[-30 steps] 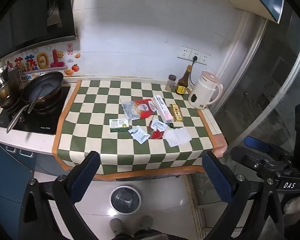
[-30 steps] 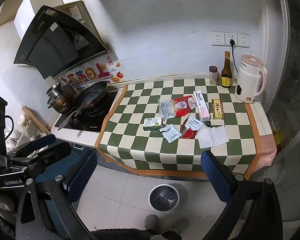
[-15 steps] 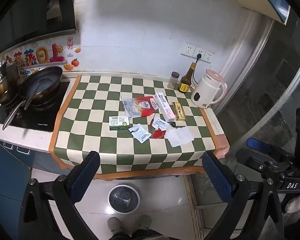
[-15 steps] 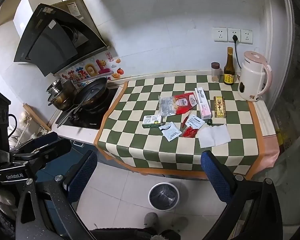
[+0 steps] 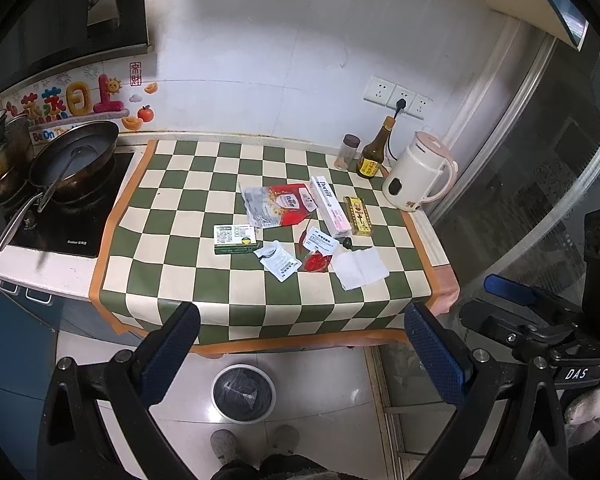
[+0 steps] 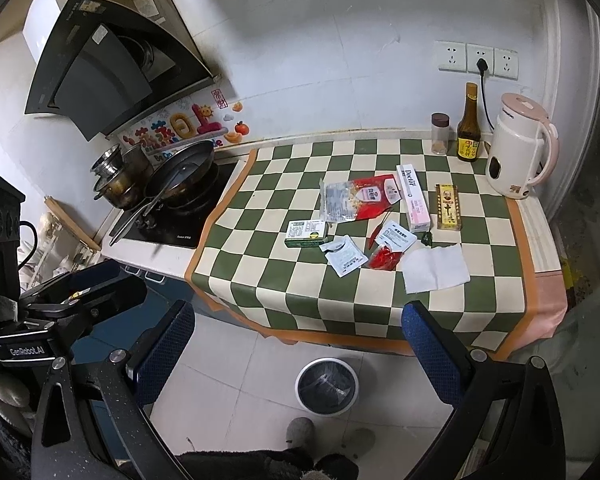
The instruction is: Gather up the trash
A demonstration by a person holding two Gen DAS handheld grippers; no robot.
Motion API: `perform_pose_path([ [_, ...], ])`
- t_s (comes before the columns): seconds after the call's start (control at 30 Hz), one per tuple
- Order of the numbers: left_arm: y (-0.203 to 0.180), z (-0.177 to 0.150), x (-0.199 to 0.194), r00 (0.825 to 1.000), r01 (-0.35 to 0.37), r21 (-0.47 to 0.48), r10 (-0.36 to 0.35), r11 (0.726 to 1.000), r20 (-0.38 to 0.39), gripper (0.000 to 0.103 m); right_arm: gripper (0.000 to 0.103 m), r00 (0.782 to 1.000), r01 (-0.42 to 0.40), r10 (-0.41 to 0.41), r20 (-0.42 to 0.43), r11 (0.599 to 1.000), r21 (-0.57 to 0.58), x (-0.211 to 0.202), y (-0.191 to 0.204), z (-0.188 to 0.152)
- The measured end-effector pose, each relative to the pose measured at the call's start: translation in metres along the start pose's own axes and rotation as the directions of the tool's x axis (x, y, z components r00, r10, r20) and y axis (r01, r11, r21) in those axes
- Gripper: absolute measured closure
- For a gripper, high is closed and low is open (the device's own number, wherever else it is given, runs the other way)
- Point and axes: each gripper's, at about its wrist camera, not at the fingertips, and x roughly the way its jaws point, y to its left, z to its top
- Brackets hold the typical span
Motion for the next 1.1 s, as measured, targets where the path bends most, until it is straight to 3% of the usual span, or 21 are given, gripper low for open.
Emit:
perform_pose_path([
  [1.1, -0.0024, 0.0012, 0.0035, 1.000, 0.001, 0.020, -0.001, 1.000, -0.002, 0.000, 0.000, 1.000, -0.006, 0.006, -0.004, 1.000, -0.006, 0.0045, 0.0026, -0.0013],
])
